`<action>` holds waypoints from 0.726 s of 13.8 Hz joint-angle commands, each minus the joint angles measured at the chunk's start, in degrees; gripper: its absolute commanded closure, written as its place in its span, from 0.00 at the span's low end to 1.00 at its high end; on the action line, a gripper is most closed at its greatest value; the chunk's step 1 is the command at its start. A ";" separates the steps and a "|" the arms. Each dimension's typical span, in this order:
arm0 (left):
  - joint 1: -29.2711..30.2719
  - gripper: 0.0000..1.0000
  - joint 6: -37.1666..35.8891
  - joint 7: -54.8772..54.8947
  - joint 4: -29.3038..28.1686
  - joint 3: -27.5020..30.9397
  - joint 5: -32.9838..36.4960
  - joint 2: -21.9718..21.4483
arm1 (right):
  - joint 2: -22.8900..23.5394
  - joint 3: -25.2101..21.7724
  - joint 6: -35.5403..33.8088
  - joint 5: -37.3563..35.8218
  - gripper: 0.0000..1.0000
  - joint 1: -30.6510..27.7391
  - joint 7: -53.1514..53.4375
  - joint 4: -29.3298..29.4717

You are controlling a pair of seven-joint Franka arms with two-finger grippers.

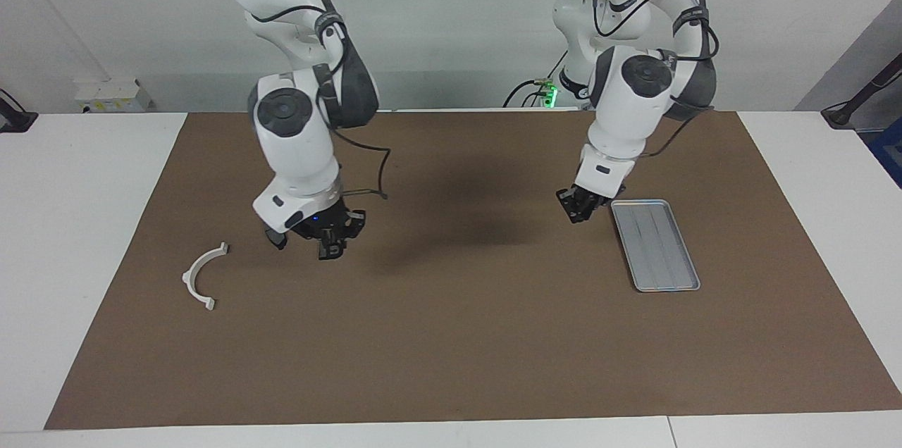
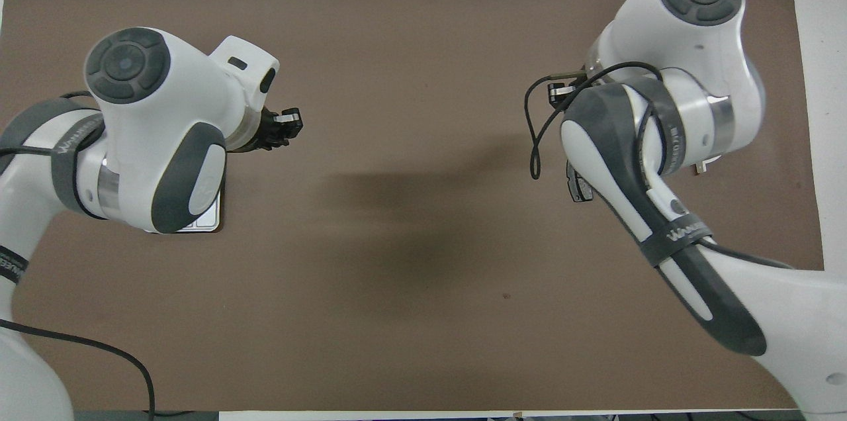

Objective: Place bearing gear from tray to pile

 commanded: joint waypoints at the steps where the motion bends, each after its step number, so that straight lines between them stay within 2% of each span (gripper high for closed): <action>1: -8.13 1.00 0.31 -11.07 6.92 1.15 -0.54 7.16 | -1.22 1.03 0.90 0.49 1.00 -7.32 -11.84 -3.48; 3: -12.80 1.00 0.66 -19.44 13.51 1.15 -0.10 14.45 | -1.56 1.03 1.16 0.49 1.00 -10.41 -16.43 -4.80; 4: -14.39 1.00 2.49 -21.13 13.97 1.24 0.07 16.23 | -2.35 1.03 2.64 0.49 1.00 -11.29 -17.85 -6.81; 7: -15.98 1.00 6.89 -21.67 11.44 1.15 -0.01 17.03 | -4.64 0.95 12.21 0.49 1.00 -12.53 -18.91 -15.95; 10: -16.16 1.00 10.31 -21.67 9.16 1.07 0.08 17.83 | -3.86 0.95 16.97 0.49 0.99 -13.85 -21.19 -18.51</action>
